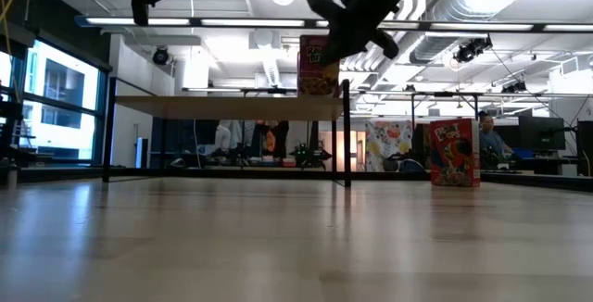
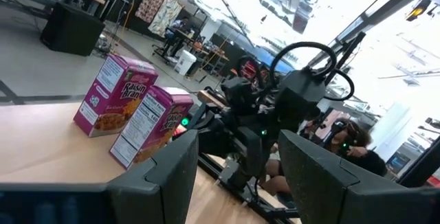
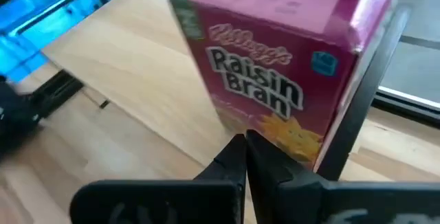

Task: Stack cereal on shelf
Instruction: Put the purple cereal box on the shelf

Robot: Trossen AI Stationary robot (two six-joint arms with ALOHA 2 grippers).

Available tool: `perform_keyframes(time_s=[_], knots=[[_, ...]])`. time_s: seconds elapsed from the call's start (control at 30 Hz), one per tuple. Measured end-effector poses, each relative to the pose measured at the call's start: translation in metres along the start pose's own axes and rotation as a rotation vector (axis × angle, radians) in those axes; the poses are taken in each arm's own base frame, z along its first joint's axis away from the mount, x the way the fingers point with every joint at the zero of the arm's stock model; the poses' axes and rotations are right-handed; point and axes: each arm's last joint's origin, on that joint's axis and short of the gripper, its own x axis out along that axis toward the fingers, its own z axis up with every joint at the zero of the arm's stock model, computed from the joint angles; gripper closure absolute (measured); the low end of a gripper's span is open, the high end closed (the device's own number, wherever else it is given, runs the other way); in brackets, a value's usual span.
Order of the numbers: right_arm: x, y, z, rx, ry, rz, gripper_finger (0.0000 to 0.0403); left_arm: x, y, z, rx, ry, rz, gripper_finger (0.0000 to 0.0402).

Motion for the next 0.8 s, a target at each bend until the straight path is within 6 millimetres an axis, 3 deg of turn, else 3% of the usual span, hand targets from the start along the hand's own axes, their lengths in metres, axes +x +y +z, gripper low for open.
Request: perform_keyframes(time_s=[0.8], knots=[[0.017,-0.001,0.001,0.062,-0.038,-0.016,0.0403,0.003,0.000,-0.003,0.007,0.015,0.008,0.0207]])
